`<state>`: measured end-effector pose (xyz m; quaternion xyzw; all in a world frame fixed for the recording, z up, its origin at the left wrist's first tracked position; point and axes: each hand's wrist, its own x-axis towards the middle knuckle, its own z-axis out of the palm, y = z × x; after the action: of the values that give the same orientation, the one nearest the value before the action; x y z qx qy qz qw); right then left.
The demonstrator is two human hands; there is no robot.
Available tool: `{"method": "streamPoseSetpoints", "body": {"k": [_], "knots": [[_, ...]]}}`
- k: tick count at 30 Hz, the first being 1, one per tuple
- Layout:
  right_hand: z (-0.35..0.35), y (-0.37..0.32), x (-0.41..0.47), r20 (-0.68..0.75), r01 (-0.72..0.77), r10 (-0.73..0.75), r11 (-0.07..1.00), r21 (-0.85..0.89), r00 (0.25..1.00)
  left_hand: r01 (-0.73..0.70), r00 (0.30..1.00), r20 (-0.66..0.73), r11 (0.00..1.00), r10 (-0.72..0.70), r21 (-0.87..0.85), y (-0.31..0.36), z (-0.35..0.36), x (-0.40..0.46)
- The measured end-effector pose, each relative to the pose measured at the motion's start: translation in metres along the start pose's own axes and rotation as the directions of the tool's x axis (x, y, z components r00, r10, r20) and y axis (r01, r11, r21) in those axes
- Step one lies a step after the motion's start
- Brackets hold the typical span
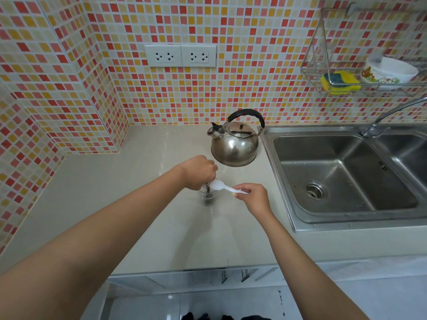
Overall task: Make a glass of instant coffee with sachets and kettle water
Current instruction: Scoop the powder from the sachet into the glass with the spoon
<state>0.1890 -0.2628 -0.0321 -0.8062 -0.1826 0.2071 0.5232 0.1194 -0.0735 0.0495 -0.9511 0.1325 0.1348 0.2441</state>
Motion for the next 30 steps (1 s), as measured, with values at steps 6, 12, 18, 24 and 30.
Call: {"method": "streamPoseSetpoints", "body": {"k": [6, 12, 18, 24, 30], "knots": [[0.001, -0.002, 0.002, 0.001, -0.002, 0.002, 1.000, -0.017, 1.000, -0.011, 1.000, 0.009, 1.000, 0.011, 0.005, -0.003, -0.001, 0.002], [0.001, -0.008, 0.003, 0.023, 0.000, 0.002, 0.996, -0.087, 1.000, 0.003, 1.000, 0.018, 1.000, -0.003, -0.011, -0.003, -0.007, 0.004], [-0.002, -0.024, 0.006, 0.037, 0.080, -0.072, 0.917, -0.390, 0.997, 0.010, 0.999, 0.032, 1.000, -0.011, 0.009, -0.005, -0.009, 0.003], [-0.002, -0.042, 0.006, 0.052, 0.136, -0.129, 0.815, -0.563, 0.990, 0.018, 1.000, 0.021, 1.000, -0.019, 0.021, -0.005, -0.009, 0.002], [0.000, -0.054, 0.005, 0.092, 0.204, -0.195, 0.699, -0.685, 0.977, 0.022, 0.999, 0.032, 0.999, -0.023, 0.032, -0.005, -0.008, 0.001]]}}
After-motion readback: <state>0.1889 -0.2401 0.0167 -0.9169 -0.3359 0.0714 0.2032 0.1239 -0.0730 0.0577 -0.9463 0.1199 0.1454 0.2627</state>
